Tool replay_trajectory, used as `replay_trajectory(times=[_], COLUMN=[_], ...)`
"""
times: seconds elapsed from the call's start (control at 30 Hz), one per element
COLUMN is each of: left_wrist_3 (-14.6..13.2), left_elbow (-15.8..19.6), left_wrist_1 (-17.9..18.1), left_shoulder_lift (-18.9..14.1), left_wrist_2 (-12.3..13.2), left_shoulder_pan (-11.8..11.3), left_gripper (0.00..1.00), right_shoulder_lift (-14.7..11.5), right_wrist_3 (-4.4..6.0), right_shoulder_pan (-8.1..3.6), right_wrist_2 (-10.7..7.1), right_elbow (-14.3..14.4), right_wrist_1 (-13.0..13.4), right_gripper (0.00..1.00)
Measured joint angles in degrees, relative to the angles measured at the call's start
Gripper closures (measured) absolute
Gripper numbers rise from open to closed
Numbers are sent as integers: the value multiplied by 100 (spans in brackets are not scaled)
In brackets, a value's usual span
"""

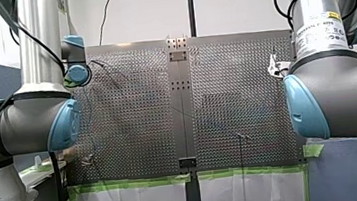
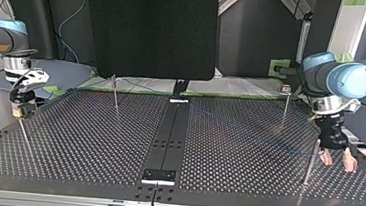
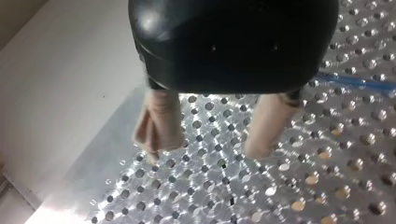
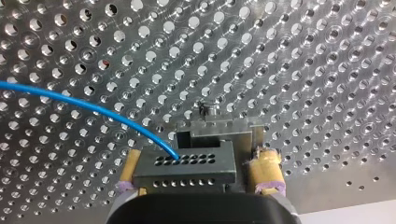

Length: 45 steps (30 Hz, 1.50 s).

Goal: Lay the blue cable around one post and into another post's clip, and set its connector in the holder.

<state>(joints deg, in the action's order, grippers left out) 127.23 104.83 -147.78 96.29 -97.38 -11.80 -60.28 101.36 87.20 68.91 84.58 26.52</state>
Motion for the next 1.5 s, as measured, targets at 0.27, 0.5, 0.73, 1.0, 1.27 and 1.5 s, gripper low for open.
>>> replay_trajectory(times=[0.27, 0.5, 0.73, 1.0, 1.27, 1.5], left_wrist_3=[378, 700, 1038, 1210, 1245, 1196], left_elbow=[0, 1, 1, 10, 138, 174], left_wrist_1=[-223, -475, -652, -839, -902, -943], left_shoulder_lift=[-13, -37, -98, -123, -313, -373], left_wrist_2=[258, 340, 304, 169, 121, 192], left_shoulder_pan=[80, 145, 203, 218, 217, 238], left_gripper=[0, 0, 0, 0, 0, 0], right_shoulder_lift=[0, 0, 0, 0, 0, 0], right_wrist_3=[0, 0, 0, 0, 0, 0], right_shoulder_pan=[0, 0, 0, 0, 0, 0], right_wrist_2=[0, 0, 0, 0, 0, 0], right_elbow=[0, 0, 0, 0, 0, 0], right_wrist_1=[0, 0, 0, 0, 0, 0], right_gripper=[0, 0, 0, 0, 0, 0])
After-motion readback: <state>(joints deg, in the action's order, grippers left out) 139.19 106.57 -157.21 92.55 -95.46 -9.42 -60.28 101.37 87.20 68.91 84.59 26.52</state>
